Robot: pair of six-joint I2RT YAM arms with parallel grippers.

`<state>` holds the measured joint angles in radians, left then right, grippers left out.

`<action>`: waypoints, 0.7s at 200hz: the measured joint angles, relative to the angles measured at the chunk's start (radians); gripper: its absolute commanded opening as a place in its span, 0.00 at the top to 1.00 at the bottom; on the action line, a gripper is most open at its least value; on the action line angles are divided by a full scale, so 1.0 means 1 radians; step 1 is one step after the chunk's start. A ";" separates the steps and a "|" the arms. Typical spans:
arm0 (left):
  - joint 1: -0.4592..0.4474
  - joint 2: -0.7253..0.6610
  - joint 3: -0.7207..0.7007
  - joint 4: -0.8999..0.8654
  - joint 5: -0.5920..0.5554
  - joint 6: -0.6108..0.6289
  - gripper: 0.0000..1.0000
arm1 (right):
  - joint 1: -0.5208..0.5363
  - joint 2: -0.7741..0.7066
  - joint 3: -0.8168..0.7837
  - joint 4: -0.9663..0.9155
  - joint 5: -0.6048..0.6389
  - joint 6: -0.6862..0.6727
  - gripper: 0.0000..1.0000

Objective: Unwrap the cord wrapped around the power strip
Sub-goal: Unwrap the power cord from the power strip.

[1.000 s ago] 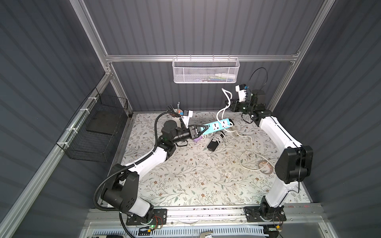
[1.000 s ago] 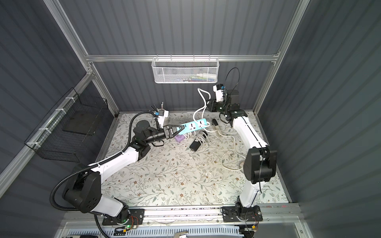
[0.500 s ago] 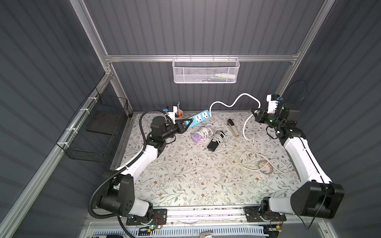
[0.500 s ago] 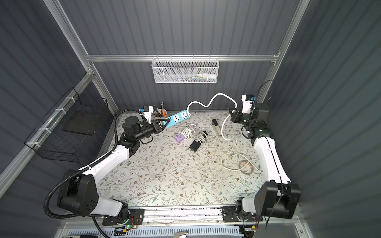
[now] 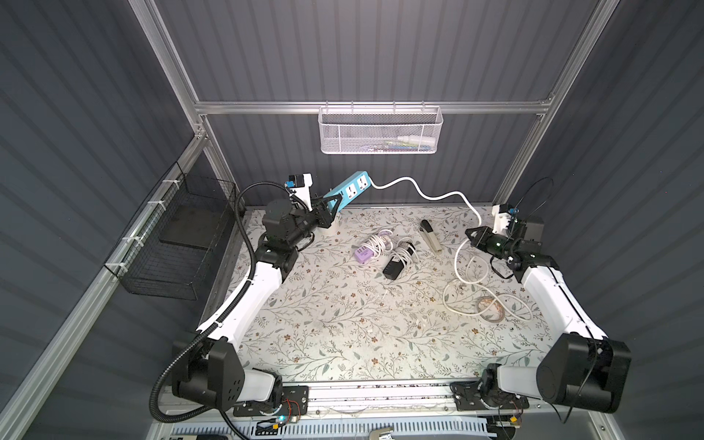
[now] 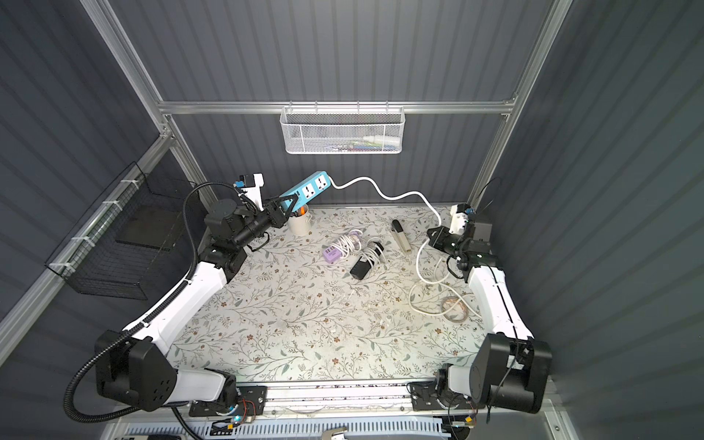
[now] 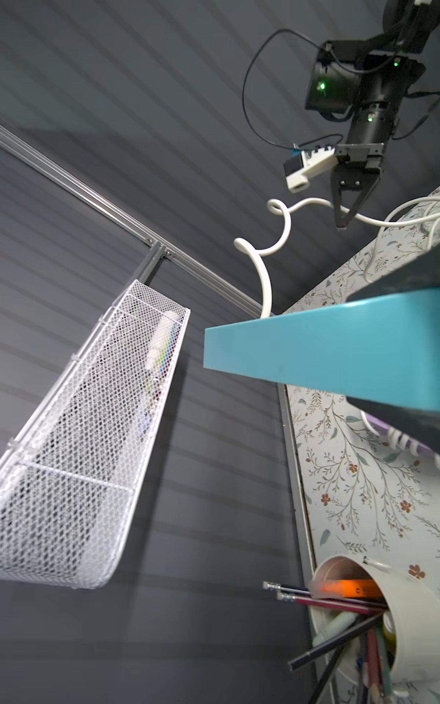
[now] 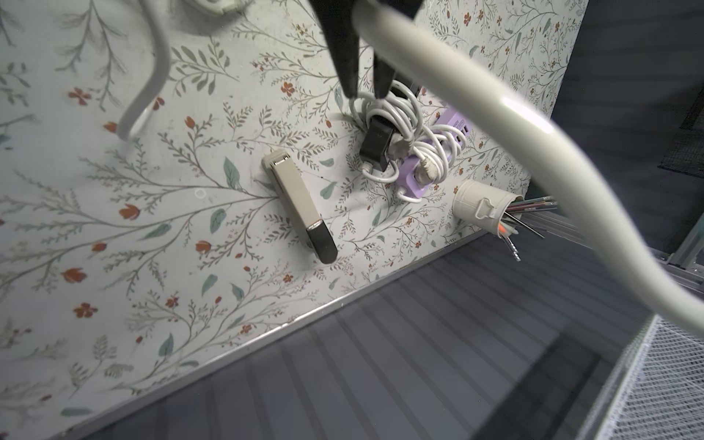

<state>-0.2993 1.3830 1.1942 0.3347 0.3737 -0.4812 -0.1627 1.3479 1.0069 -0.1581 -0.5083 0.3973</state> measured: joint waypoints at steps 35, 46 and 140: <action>0.000 0.000 0.040 -0.002 0.004 0.000 1.00 | 0.002 0.079 -0.023 -0.003 0.019 0.011 1.00; 0.004 0.000 0.049 -0.010 0.008 0.000 1.00 | 0.003 0.107 -0.023 0.001 0.022 0.018 1.00; 0.116 0.021 0.072 -0.040 0.103 -0.052 1.00 | -0.009 0.293 -0.028 0.067 0.060 0.103 1.00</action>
<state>-0.1829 1.4044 1.2667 0.2947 0.4770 -0.5331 -0.1719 1.6405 0.9791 -0.0914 -0.4484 0.4999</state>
